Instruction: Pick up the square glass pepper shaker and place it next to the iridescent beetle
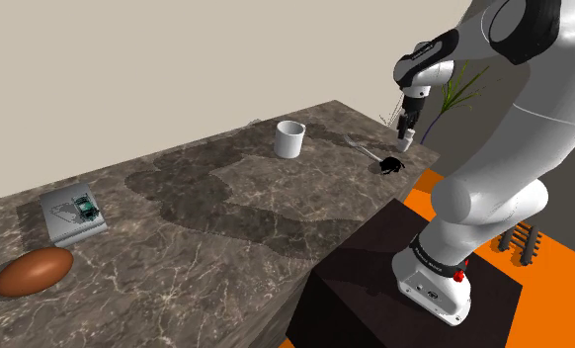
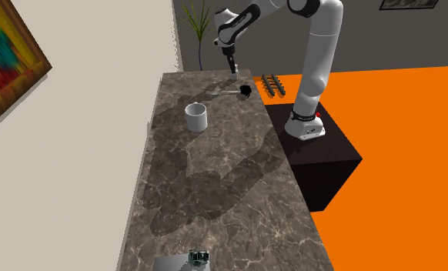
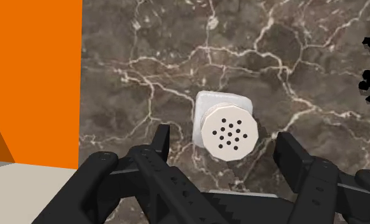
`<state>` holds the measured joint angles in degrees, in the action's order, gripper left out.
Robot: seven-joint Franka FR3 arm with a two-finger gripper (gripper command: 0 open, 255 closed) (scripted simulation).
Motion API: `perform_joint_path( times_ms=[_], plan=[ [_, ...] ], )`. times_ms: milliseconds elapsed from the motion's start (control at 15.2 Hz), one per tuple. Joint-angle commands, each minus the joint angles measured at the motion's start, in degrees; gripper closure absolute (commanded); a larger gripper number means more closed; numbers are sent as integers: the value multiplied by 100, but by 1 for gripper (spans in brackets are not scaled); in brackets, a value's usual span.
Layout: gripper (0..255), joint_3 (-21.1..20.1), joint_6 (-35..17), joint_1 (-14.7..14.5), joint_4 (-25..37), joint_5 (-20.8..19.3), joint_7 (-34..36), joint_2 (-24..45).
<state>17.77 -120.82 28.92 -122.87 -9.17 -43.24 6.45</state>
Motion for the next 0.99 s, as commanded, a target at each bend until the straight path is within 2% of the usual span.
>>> perform_joint_path(
  times_ms=[0,198,462,924],
  plan=[
    [0,0,0,0,0,0,0,0],
    [0,0,0,0,0,0,0,0],
    [0,-45,721,-69,479,-8,19,-240],
    [0,-46,721,-69,479,-8,19,-240]
  ],
)
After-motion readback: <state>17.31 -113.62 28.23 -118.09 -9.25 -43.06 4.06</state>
